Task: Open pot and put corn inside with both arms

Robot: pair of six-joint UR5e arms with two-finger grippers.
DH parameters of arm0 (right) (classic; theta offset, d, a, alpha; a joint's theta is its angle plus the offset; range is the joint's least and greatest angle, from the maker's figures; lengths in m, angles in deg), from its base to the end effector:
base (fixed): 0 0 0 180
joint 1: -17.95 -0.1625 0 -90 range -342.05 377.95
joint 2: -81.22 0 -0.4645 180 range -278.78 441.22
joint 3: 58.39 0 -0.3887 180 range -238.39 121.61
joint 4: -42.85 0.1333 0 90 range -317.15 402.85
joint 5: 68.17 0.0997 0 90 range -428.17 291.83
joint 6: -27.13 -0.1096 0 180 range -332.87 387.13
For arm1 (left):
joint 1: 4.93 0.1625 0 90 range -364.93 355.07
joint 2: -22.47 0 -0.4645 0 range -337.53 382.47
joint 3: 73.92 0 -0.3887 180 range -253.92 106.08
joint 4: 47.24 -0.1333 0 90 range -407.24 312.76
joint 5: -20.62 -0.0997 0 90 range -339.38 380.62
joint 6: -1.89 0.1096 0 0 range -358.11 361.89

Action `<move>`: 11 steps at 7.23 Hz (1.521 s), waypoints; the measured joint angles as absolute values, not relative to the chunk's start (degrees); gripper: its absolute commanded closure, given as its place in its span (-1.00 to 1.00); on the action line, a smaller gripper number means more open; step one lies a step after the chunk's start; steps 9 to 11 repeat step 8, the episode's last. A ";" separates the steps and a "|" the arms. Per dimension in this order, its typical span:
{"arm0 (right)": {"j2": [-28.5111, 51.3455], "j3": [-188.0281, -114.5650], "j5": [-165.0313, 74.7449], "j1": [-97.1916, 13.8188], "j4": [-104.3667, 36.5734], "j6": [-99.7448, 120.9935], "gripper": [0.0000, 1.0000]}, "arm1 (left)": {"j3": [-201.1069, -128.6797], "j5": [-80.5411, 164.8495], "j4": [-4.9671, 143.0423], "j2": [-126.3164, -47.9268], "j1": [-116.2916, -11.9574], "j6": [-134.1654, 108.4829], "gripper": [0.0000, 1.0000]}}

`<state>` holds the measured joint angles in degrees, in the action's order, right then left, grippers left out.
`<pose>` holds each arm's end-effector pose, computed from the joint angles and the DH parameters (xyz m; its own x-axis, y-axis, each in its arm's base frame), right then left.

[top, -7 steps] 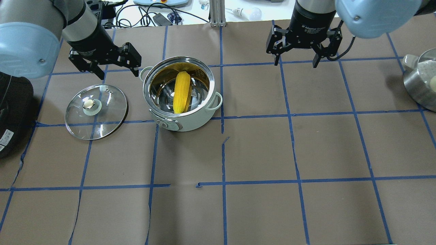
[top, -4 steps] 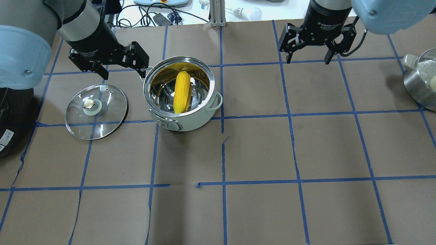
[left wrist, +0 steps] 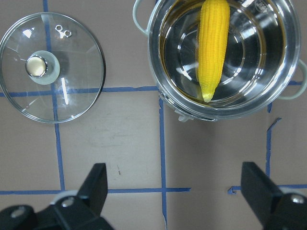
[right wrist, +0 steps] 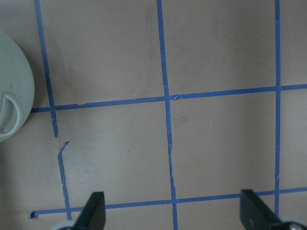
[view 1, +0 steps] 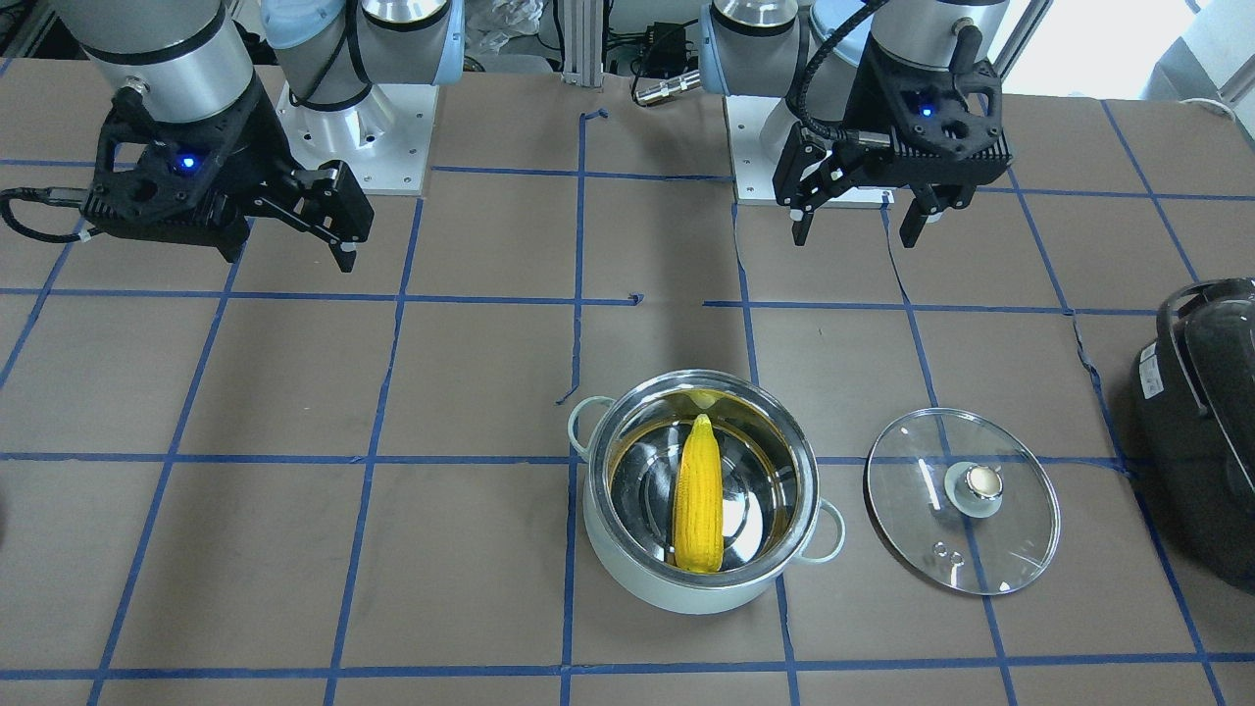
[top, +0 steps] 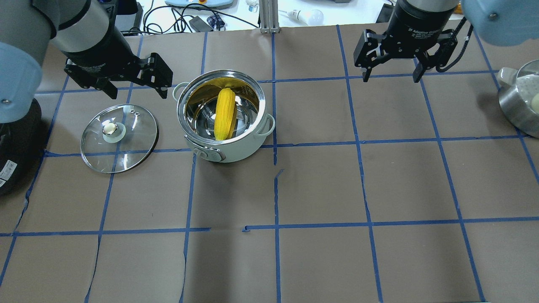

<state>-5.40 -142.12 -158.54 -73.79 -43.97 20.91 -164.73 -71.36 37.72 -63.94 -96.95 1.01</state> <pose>0.1482 -0.5105 0.5357 -0.9969 0.0781 0.0070 0.0781 0.9969 0.0043 -0.1461 -0.4680 0.5500 -0.9994 0.0153 -0.0321 0.0196 0.9904 -0.1366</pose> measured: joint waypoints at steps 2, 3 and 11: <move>-5.63 -144.51 -158.58 -73.14 -44.45 21.03 -1.00 | -163.95 -70.17 38.08 -63.65 -96.95 0.94 -0.96; -5.80 -145.38 -158.59 -72.53 -44.73 21.02 -1.00 | -163.82 -69.84 38.57 -63.44 -96.95 0.93 -0.95; -6.87 -146.01 -158.54 -72.13 -44.03 20.57 -1.00 | -161.17 -69.27 44.73 -63.72 -95.81 0.92 -0.95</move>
